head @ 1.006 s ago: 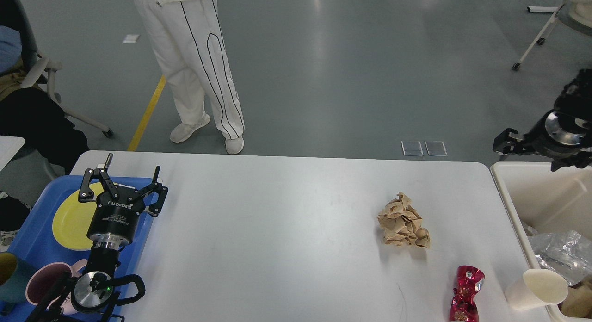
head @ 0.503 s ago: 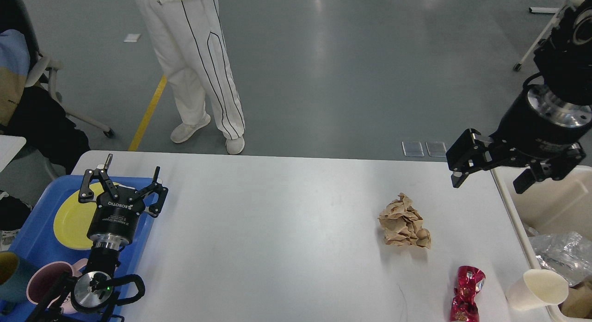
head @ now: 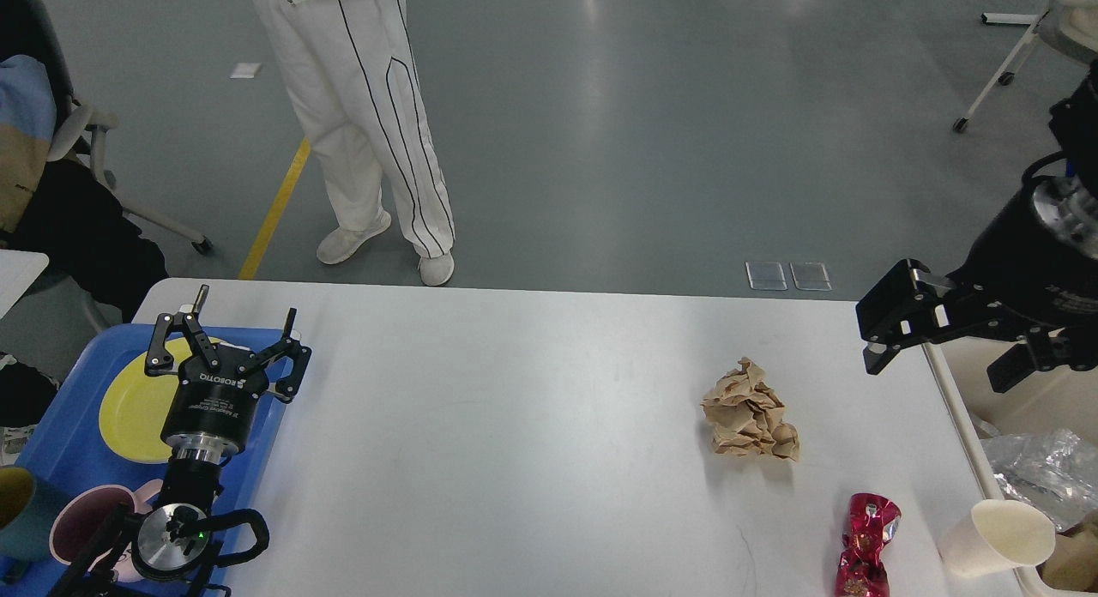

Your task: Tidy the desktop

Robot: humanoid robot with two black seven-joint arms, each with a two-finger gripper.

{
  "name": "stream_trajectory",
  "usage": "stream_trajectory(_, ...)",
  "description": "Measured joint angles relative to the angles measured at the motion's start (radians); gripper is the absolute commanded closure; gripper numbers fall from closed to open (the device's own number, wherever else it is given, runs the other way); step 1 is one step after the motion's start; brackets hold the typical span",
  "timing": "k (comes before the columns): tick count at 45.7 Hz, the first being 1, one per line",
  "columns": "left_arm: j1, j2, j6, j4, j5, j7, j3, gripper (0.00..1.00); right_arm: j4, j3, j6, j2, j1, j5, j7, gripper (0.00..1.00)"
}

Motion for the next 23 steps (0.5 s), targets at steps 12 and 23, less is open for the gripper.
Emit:
stream_trajectory(12, 0.0, 0.0, 0.0, 0.0, 0.001, 0.0, 0.0, 0.04, -0.005, -0.041, -0.072, -0.043, -0.087, -0.009, 0.0, 0.02)
stream_trajectory(23, 0.0, 0.0, 0.0, 0.0, 0.001, 0.001, 0.0, 0.04, -0.057, -0.072, -0.243, -0.164, -0.312, -0.007, -0.001, 0.05)
